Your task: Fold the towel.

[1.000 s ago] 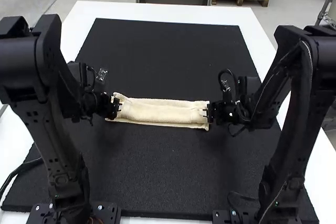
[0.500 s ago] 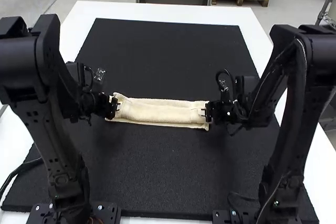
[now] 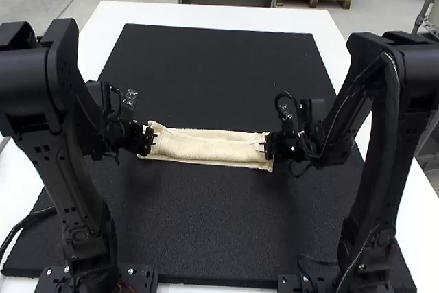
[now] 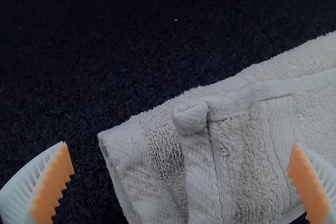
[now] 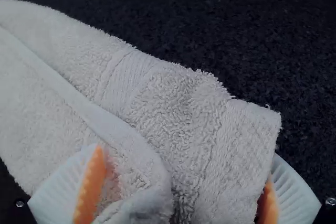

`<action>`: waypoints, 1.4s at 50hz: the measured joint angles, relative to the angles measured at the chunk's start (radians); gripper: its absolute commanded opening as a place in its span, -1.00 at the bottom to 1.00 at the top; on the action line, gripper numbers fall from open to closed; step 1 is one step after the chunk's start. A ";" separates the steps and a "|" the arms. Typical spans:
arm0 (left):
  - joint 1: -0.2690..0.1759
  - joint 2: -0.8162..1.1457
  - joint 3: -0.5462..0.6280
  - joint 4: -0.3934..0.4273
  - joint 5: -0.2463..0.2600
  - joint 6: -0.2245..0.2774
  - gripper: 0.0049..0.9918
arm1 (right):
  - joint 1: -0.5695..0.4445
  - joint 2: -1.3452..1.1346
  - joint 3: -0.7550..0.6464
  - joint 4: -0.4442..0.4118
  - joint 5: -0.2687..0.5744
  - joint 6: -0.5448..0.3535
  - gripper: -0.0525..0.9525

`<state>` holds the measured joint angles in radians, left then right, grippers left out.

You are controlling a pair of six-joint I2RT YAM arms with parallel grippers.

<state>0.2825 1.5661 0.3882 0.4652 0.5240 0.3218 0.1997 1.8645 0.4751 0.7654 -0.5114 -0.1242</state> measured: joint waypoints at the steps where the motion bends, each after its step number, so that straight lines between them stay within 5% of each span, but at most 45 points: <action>1: 0.000 0.000 0.000 0.000 0.000 0.000 0.93 | 0.000 0.000 0.000 -0.001 0.000 0.000 0.11; 5: 0.000 0.000 0.000 0.000 0.000 0.000 0.93 | 0.000 0.000 0.002 -0.010 -0.001 0.004 -0.15; 11: 0.000 0.000 0.000 0.000 0.000 0.000 0.93 | -0.002 0.012 0.011 -0.014 -0.005 0.013 -0.94; 46: 0.004 0.000 -0.030 0.030 0.005 -0.001 0.93 | -0.020 -0.004 0.017 -0.006 -0.076 0.050 -0.93; 70: 0.117 0.000 -0.032 0.091 0.012 -0.001 0.93 | -0.004 -0.103 0.047 -0.040 -0.152 0.058 -0.93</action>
<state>0.4000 1.5661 0.3565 0.5560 0.5358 0.3210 0.1955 1.7618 0.5224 0.7254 -0.6636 -0.0666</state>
